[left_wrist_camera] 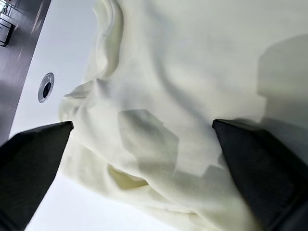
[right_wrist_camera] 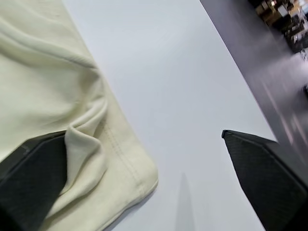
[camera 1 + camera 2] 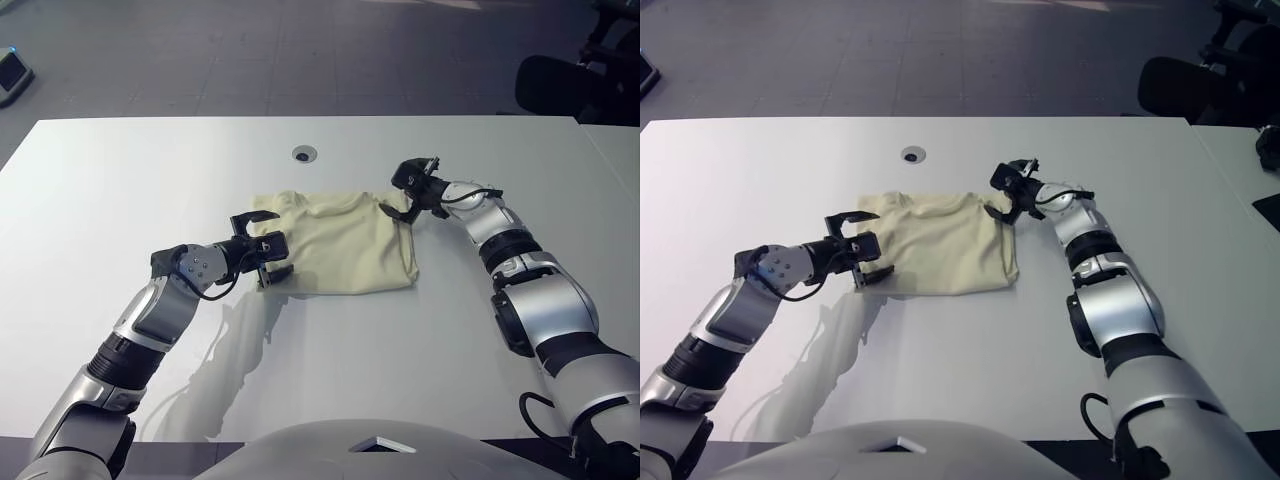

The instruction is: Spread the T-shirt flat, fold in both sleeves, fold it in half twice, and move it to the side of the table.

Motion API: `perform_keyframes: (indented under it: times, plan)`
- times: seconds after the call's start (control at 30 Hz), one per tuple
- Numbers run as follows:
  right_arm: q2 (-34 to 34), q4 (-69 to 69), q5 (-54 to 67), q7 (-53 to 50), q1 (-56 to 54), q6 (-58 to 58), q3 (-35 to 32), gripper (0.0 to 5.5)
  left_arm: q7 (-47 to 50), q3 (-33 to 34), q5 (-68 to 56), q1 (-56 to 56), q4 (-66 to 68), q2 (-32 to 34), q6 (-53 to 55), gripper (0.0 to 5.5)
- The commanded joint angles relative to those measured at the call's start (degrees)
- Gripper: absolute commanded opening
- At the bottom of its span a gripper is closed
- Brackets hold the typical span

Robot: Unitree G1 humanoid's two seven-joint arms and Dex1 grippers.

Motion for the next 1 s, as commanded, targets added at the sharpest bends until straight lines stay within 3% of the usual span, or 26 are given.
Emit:
perform_keyframes:
  times: [0.03, 0.2, 0.3, 0.47, 0.63, 0.8, 0.9, 1.0]
  plan:
    - [-7.6, -10.4, -4.0, 11.8, 8.6, -4.3, 5.9, 5.38, -0.8, -1.5, 2.2, -3.0, 7.6, 0.6, -3.3, 5.4]
    - [-18.5, -42.3, 0.8, 30.5, 21.3, 2.0, 8.6, 5.38, -0.3, -5.2, 5.3, -17.2, 27.4, -3.4, -14.0, 5.4]
    - [-20.7, -57.7, 4.4, 36.7, 25.0, 9.3, 9.2, 5.38, 2.5, -7.7, 8.0, -27.8, 42.6, -8.0, -21.6, 5.4]
    - [-12.7, -76.2, 13.5, 36.3, 24.4, 29.6, 7.5, 5.38, 11.6, -11.7, 14.2, -44.1, 65.0, -16.2, -32.7, 5.4]
    - [-9.6, -76.2, 13.7, 27.7, 20.7, 37.4, 0.9, 5.38, 12.8, -7.2, 10.9, -49.0, 70.7, -14.6, -40.6, 5.4]
    - [-12.8, -84.2, 16.6, 23.4, 26.0, 43.1, -7.4, 5.38, -1.4, 3.7, -5.8, -36.5, 48.7, -5.4, -37.4, 5.4]
    - [-18.7, -99.0, 19.5, 25.1, 42.6, 42.2, -15.4, 5.38, -10.7, 10.8, -23.8, -9.5, 10.3, 7.2, -18.6, 5.4]
    - [-22.2, -109.3, 22.8, 30.1, 57.4, 44.7, -24.8, 5.38, -11.7, 21.4, -36.0, 12.2, -12.6, 14.0, -5.7, 5.4]
